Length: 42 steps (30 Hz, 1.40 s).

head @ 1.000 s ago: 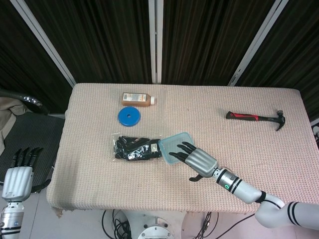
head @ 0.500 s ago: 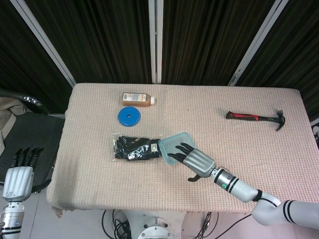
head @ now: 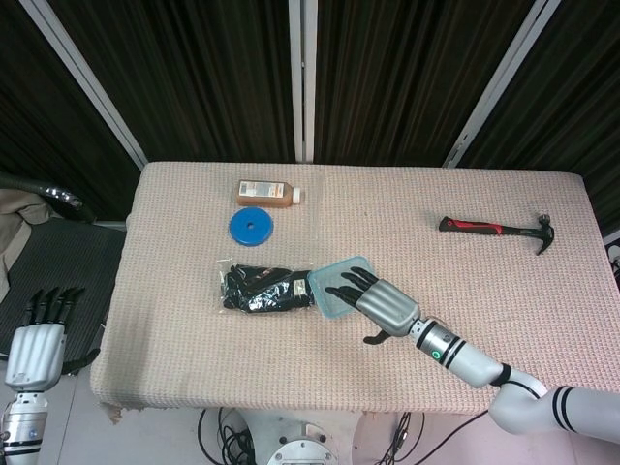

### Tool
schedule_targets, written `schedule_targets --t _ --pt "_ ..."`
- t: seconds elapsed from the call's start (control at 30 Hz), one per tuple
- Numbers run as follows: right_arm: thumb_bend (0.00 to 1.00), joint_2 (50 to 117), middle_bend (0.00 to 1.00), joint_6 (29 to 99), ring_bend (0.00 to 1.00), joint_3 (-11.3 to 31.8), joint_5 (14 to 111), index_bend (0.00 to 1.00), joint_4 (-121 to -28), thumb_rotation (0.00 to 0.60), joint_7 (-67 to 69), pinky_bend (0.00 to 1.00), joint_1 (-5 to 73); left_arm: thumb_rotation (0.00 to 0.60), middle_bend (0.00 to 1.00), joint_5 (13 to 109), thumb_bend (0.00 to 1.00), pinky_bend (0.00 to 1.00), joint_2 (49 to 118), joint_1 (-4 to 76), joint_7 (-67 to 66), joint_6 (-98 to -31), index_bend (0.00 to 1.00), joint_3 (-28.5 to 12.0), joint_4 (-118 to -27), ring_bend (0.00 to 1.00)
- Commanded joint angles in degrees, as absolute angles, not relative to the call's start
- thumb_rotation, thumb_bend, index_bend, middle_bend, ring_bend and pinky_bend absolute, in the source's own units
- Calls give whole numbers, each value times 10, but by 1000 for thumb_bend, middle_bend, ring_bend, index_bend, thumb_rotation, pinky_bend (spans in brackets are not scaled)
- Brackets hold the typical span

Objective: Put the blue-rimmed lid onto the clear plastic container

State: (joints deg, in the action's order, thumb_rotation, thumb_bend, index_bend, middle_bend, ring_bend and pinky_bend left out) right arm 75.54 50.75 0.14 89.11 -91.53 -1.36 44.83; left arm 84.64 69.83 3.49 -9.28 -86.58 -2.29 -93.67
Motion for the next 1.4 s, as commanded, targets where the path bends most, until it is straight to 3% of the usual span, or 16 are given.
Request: schedule_targets --t 0.03,0.47,1.17,1.4 --pt "0 757 157 484 0 21 863 0 -917 600 -28 0 463 600 116 846 32 0 699 36 -93 -865 142 -23 -936 45" --pt "0 811 115 390 0 49 782 0 -875 600 -72 0 517 600 116 840 32 0 697 31 -88 -863 141 -20 -936 46" --pt "0 829 152 379 0 37 747 0 -865 600 -99 0 521 600 116 843 32 0 706 32 -72 -862 141 -20 -918 46" --pt "0 825 150 405 0 38 759 0 -874 600 -98 0 513 600 116 844 32 0 707 32 -70 -862 141 -20 -915 46"
